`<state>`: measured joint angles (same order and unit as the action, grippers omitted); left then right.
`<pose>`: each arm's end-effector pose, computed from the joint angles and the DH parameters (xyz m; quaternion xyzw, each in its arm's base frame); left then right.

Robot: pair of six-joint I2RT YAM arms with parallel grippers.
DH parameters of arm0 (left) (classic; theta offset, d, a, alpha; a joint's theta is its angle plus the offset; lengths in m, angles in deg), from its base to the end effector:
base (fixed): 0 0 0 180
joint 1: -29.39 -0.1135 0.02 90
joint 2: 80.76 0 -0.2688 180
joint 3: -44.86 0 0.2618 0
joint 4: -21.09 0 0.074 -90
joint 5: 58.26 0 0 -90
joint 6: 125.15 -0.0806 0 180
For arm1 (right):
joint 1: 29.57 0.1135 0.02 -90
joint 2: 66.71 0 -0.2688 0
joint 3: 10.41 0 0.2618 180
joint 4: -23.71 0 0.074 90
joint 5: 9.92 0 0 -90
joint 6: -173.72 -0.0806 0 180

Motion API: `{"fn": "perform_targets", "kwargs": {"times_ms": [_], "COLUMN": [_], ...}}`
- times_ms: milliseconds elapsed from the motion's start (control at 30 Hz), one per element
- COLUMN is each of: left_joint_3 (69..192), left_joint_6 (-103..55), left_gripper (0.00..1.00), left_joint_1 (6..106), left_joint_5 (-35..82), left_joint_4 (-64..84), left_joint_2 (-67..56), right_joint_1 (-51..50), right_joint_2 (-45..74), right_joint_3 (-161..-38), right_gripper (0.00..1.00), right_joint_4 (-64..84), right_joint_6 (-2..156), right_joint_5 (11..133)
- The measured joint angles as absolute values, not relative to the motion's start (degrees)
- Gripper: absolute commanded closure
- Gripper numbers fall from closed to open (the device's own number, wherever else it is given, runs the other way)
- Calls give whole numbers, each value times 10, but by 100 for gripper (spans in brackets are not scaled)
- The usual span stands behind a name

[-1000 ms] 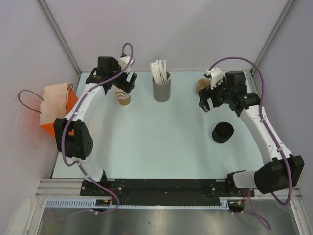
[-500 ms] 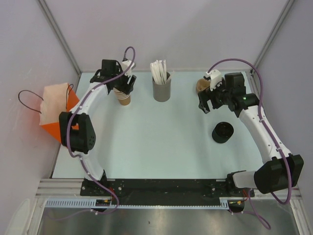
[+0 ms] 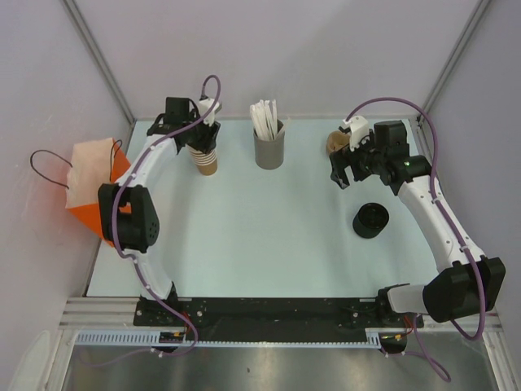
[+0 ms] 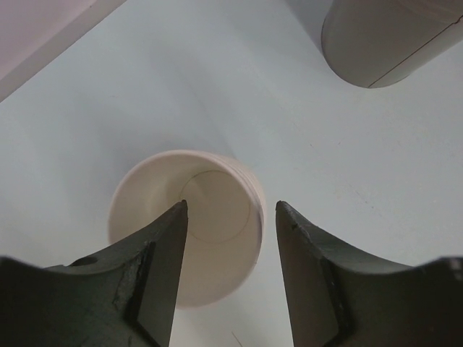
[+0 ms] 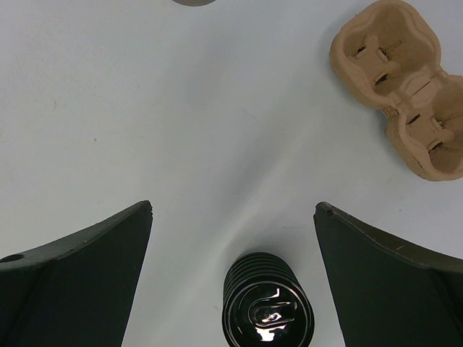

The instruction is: Pack the takeout coffee

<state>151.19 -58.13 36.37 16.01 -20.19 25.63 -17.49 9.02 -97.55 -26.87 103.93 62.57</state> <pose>0.4653 -0.0790 0.2710 0.2878 0.8574 -0.0667 0.4215 0.3150 0.0922 0.3305 -0.3110 0.8393 0.1071 0.4328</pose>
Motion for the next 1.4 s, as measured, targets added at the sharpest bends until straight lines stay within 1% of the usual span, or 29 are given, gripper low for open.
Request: {"fn": "perform_targets", "kwargs": {"times_ms": [100,167,233,267,333,367,467,633,667,733,767,833,967,1067,1400], "left_joint_3": [1512,1512,1512,1512,1512,1512,1512,1512,1512,1512,1513,1513,1513,1513,1513], "left_joint_6": [-582,-582,-582,-582,-582,-582,-582,-582,-582,-581,-582,-582,-581,-581,-577], "left_gripper": [46,52,55,58,60,63,68,72,76,76,82,84,95,99,100], "left_joint_1": [363,363,363,363,363,363,362,362,362,362,362,362,362,361,360], "left_joint_5": [158,155,153,152,150,150,149,146,146,146,146,145,145,146,146], "left_joint_4": [-208,-212,-215,-216,-218,-219,-222,-223,-223,-223,-223,-223,-225,-229,-230], "left_joint_2": [260,262,263,264,266,266,269,269,269,269,269,269,269,269,269], "right_joint_1": [-175,-175,-175,-175,-175,-175,-175,-175,-175,-175,-175,-175,-175,-175,-175], "right_joint_2": [90,90,90,90,90,90,90,90,90,90,90,90,90,90,90], "right_joint_3": [-975,-975,-975,-975,-974,-974,-972,-970,-970,-970,-970,-969,-969,-969,-969], "right_gripper": [0,0,0,0,0,0,0,0,0,0,0,0,0,0,0], "right_joint_4": [-268,-268,-267,-267,-265,-265,-265,-264,-264,-263,-263,-263,-263,-263,-263], "right_joint_6": [1039,1039,1039,1039,1039,1039,1039,1039,1039,1039,1039,1039,1039,1039,1040], "right_joint_5": [626,626,626,626,626,626,626,624,623,622,622,620,618,616,613]}}
